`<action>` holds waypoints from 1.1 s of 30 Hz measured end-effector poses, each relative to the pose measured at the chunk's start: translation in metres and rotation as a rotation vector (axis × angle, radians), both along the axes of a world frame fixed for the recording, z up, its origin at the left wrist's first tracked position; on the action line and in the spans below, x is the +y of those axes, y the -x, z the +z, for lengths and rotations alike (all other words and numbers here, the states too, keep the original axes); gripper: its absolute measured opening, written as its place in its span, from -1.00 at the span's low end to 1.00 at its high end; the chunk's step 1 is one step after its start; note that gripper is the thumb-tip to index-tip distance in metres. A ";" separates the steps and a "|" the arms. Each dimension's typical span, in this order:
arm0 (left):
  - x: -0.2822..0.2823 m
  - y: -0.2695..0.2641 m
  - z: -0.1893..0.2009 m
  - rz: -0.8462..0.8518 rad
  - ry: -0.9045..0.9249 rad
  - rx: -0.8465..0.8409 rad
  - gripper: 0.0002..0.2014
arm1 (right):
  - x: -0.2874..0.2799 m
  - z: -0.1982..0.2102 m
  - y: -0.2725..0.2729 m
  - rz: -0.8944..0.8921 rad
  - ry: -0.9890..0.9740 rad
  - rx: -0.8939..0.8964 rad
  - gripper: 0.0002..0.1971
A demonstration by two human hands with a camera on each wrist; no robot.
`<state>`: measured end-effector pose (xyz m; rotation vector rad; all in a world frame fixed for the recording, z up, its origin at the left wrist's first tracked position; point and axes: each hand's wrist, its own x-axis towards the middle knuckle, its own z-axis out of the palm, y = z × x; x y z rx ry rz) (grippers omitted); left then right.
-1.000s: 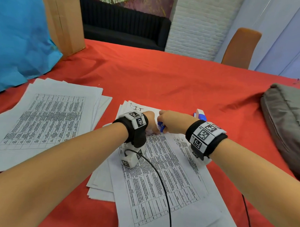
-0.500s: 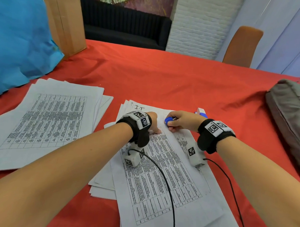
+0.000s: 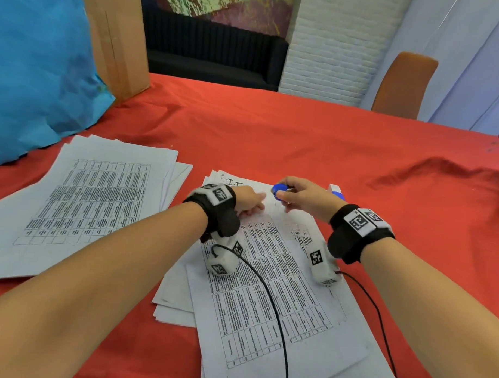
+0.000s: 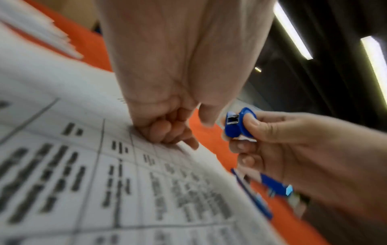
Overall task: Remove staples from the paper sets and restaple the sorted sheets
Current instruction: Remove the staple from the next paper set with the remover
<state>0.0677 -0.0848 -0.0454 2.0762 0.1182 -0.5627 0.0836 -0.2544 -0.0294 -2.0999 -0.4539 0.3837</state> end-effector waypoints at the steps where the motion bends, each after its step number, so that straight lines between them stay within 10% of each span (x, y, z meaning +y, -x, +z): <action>1: 0.004 0.002 0.000 0.151 0.348 0.115 -0.52 | 0.010 0.007 0.003 0.026 0.005 -0.034 -0.88; 5: 0.026 0.013 0.001 0.360 0.991 0.225 -0.69 | 0.065 0.026 0.018 0.186 0.383 -0.365 -0.80; 10: 0.069 0.042 -0.001 0.308 -0.097 -0.138 -0.71 | 0.133 0.025 0.044 0.363 0.654 -0.556 -0.73; 15: 0.115 0.063 0.001 0.653 1.007 0.035 -0.70 | 0.167 0.031 0.057 0.343 0.461 -0.492 -0.64; 17: 0.134 0.076 0.006 0.722 1.069 0.069 -0.66 | 0.174 0.032 0.061 0.327 0.191 -0.263 -0.68; 24: 0.219 0.178 0.025 0.162 0.453 0.261 -0.64 | 0.155 -0.013 0.037 -0.053 -0.668 0.591 -0.83; 33: 0.302 0.304 -0.064 -0.110 -0.639 0.775 -0.68 | 0.124 -0.057 0.020 -0.093 -1.043 0.751 -0.65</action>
